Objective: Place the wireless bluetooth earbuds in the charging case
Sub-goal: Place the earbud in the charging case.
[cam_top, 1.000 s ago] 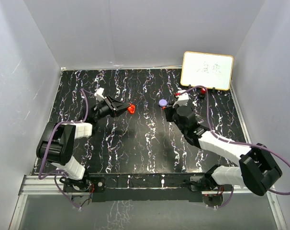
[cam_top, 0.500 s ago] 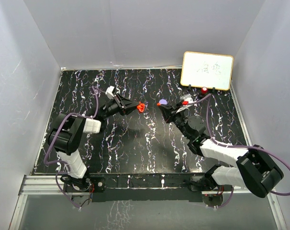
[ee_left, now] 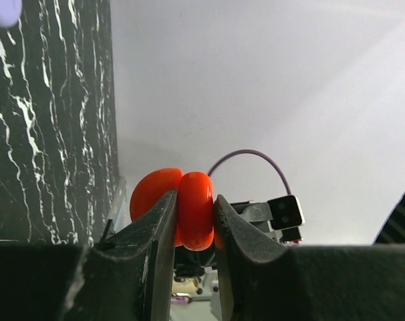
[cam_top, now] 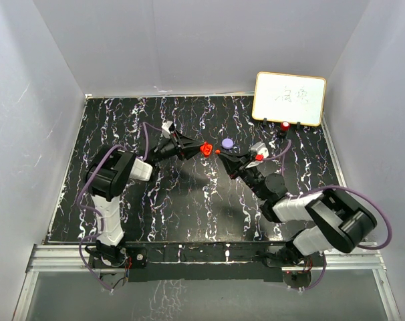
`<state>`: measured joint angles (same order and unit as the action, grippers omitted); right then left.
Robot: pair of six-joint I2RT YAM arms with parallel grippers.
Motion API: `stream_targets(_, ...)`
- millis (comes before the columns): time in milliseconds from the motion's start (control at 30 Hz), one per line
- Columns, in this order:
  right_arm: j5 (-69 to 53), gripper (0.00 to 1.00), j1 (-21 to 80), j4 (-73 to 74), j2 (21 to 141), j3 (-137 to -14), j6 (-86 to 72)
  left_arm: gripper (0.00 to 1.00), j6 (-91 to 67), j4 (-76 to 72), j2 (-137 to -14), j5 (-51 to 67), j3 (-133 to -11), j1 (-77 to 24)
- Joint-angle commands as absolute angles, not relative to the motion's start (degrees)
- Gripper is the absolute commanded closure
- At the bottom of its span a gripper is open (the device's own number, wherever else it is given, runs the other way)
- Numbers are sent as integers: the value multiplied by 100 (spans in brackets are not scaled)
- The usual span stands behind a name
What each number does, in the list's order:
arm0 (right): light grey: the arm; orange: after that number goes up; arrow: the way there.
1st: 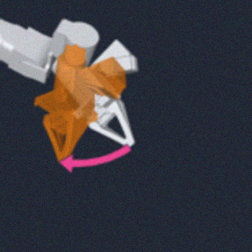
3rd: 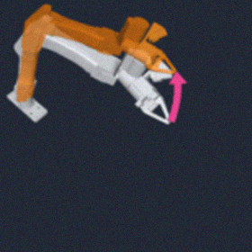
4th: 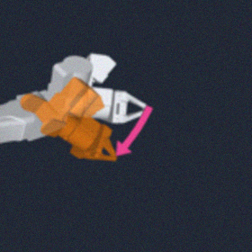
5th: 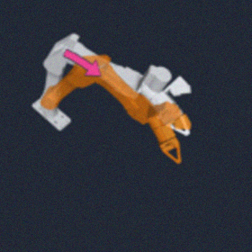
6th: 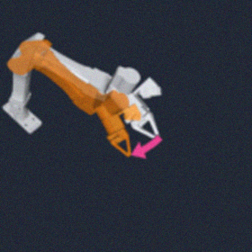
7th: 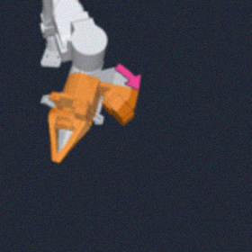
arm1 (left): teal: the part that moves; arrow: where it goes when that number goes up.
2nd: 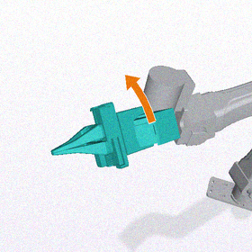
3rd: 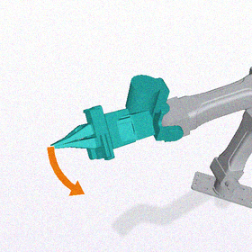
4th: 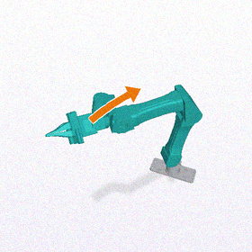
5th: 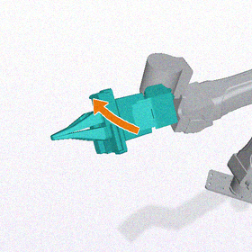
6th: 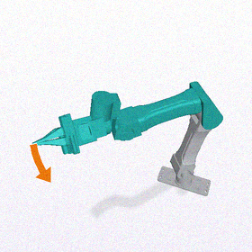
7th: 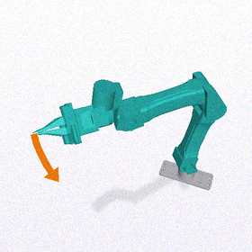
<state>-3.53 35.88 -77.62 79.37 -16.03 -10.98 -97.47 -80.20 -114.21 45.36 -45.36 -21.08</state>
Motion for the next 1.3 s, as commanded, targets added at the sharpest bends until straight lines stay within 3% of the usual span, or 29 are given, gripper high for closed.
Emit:
stream_targets(0,-659,100,3559,-9517,8366,-1541,-832,100,-10559,-9537,-11571,4763,-4799,-2216)
stream_targets(133,-798,100,3534,-10376,8903,-1540,-871,100,-10581,-9503,-11625,4798,-4837,-2274)
stream_targets(333,-919,100,3506,-10415,9232,-1743,-921,100,-10540,-9487,-11596,4909,-4851,-2303)
stream_targets(1267,-1213,100,3375,-10419,8725,-1916,-924,100,-10313,-9565,-11589,5308,-4735,-2469)
